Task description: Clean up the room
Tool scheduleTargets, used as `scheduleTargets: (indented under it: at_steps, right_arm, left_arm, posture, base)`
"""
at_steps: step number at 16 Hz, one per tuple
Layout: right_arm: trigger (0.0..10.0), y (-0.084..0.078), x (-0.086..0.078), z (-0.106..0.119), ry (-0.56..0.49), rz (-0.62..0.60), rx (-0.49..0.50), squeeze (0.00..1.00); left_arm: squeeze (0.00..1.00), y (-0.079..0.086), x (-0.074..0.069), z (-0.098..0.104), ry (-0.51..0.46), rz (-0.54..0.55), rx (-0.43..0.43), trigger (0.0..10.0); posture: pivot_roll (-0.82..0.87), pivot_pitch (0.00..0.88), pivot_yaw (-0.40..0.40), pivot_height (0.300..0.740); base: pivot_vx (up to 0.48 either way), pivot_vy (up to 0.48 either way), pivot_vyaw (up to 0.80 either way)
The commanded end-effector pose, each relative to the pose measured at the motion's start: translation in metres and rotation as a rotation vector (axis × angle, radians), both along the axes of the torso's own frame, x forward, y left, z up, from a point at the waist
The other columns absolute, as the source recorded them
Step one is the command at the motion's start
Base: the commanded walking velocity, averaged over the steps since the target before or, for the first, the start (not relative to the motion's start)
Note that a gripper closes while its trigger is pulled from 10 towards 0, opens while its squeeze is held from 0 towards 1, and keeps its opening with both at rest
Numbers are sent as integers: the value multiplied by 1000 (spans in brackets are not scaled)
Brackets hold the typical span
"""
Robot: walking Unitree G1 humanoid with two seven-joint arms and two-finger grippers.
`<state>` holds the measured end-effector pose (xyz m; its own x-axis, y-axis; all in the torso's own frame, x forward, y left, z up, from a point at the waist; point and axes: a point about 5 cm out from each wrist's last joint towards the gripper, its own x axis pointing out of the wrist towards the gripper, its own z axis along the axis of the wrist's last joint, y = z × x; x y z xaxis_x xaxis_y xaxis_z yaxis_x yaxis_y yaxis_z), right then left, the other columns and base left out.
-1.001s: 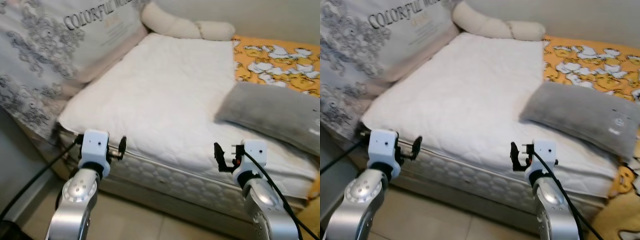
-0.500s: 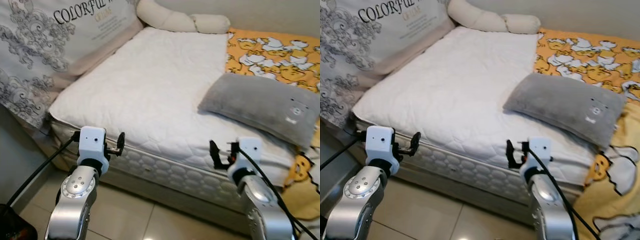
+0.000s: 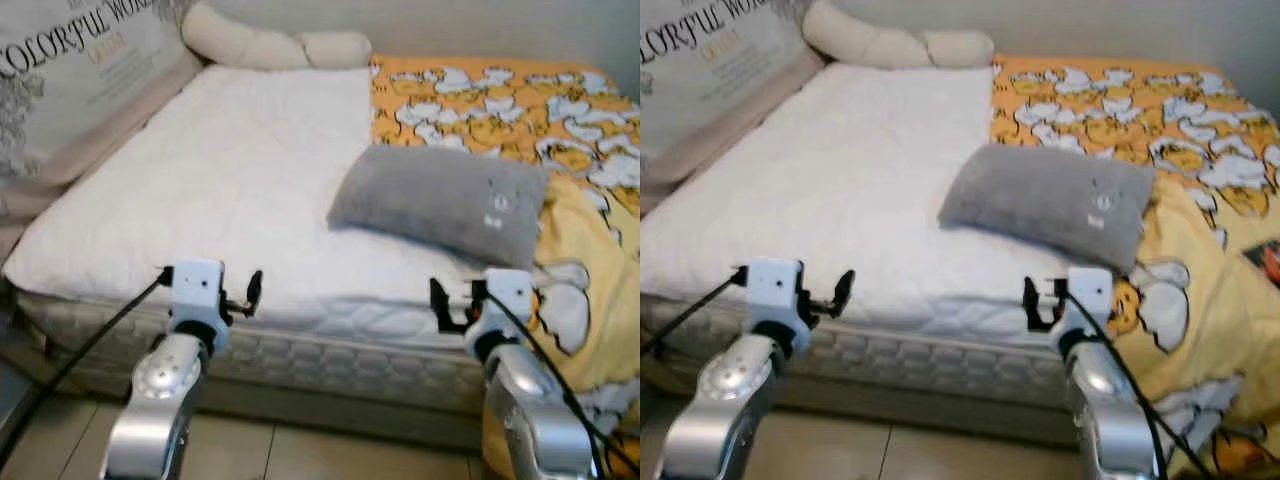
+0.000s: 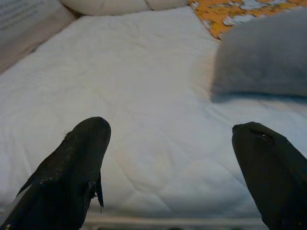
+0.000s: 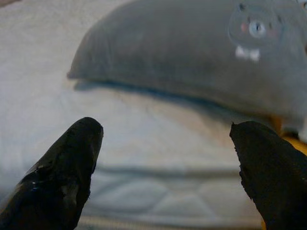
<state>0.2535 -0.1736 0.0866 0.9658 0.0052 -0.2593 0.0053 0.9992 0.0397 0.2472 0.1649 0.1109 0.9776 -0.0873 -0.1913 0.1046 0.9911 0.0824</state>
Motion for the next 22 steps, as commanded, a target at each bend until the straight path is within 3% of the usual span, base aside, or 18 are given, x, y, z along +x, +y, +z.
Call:
scheduleTargets:
  at_steps: [1,14,18,21,22]
  right_arm:
    - [10000,7,5,6,-33,24,12,0]
    - [10000,14,17,7,-53,61,2,0]
    - [10000,14,16,4,-38,72,1,0]
    - [10000,14,14,-2,31,52,26,0]
    - [10000,11,13,-4,49,32,58,902]
  left_arm:
    - [0,7,0,2,-1,19,12,10000]
    - [0,5,5,1,-3,-3,36,10000]
    - [0,3,5,-2,4,-19,57,10000]
    - [0,-3,1,-5,28,-87,82,10000]
    - [0,-6,0,-6,36,-120,88,10000]
  posture:
    - [-90,11,-8,740]
    - [-91,0,1,740]
    - [-89,0,-8,740]
    - [-104,0,-6,740]
    - [-102,4,-9,740]
  base:
    - [360,0,0]
    - [349,0,0]
    - [0,0,0]
    - [0,0,0]
    - [0,0,0]
